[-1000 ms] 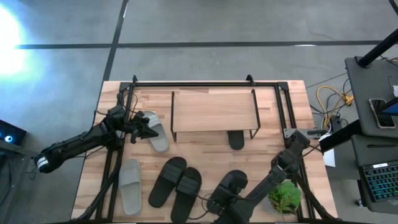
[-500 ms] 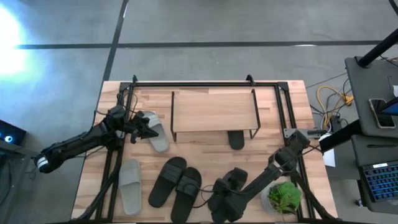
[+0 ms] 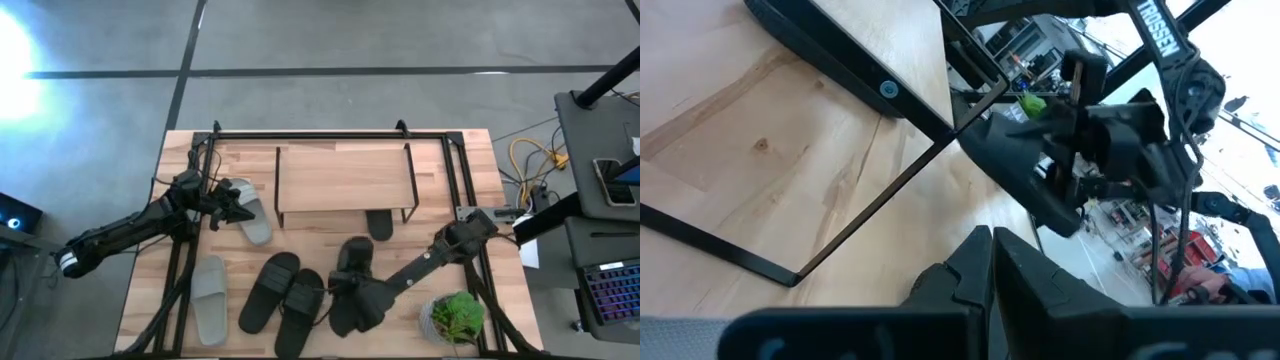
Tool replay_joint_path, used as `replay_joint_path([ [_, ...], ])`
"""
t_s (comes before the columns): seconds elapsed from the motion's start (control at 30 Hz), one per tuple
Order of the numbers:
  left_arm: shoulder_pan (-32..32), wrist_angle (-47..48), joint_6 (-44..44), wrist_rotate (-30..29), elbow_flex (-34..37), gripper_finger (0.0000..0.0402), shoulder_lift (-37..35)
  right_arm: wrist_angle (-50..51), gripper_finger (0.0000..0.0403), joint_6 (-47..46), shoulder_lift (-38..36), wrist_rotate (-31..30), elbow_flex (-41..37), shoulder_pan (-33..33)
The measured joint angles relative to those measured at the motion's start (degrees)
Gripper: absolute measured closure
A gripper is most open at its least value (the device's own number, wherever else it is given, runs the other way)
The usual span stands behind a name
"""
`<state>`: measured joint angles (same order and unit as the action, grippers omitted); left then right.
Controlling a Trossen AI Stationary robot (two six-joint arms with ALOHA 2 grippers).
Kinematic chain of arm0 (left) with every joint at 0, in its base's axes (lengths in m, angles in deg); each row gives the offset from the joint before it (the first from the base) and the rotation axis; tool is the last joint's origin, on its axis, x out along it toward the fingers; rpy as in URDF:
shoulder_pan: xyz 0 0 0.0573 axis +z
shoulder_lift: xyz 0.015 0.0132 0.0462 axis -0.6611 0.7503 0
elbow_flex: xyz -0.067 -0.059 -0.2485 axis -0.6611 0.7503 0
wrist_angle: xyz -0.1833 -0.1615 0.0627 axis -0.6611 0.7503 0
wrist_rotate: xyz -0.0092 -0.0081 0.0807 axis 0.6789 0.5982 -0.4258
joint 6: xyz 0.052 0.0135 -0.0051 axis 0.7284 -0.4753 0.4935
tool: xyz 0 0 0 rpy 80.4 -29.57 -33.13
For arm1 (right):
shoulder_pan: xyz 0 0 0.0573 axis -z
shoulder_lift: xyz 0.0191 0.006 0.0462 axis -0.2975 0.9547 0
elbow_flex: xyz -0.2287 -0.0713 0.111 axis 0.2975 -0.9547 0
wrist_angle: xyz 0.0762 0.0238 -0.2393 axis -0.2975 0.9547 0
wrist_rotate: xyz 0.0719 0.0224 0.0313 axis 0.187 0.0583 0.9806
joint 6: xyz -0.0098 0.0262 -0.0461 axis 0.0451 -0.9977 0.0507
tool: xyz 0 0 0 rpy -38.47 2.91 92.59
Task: Pick and place slides into the shelf
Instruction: Put the black slipper under the shelf
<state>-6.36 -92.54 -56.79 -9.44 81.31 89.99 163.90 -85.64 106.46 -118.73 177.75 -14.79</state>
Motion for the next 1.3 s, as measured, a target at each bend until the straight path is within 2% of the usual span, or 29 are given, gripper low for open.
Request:
replay_joint_path([
  [0.13,0.0,0.0,0.0,0.0,0.0,0.0402,0.1,-1.9,0.039,1.8,-1.4,-1.7,-3.0,2.3],
  [0.37,0.0,0.0,0.0,0.0,0.0,0.0402,0.0,-16.2,0.039,18.4,-1.5,-0.6,-11.6,4.8],
  [0.47,0.0,0.0,0.0,0.0,0.0,0.0402,0.1,-18.8,0.039,23.3,-1.5,-0.8,-15.5,5.9],
  [0.7,0.0,0.0,0.0,0.0,0.0,0.0402,0.0,-18.4,0.0382,20.5,-2.5,-0.9,-19.5,8.0],
  [0.87,0.0,0.0,0.0,0.0,0.0,0.0402,0.1,-18.9,0.0338,13.7,-5.1,2.3,-19.2,9.3],
  [1.13,0.0,0.0,0.0,0.0,0.0,0.0402,0.0,-20.0,0.0233,13.8,-6.4,2.9,-21.3,8.9],
  [1.3,0.0,0.0,0.0,0.0,0.0,0.0402,0.0,-19.6,0.0199,14.2,-6.4,4.1,-21.6,7.6],
])
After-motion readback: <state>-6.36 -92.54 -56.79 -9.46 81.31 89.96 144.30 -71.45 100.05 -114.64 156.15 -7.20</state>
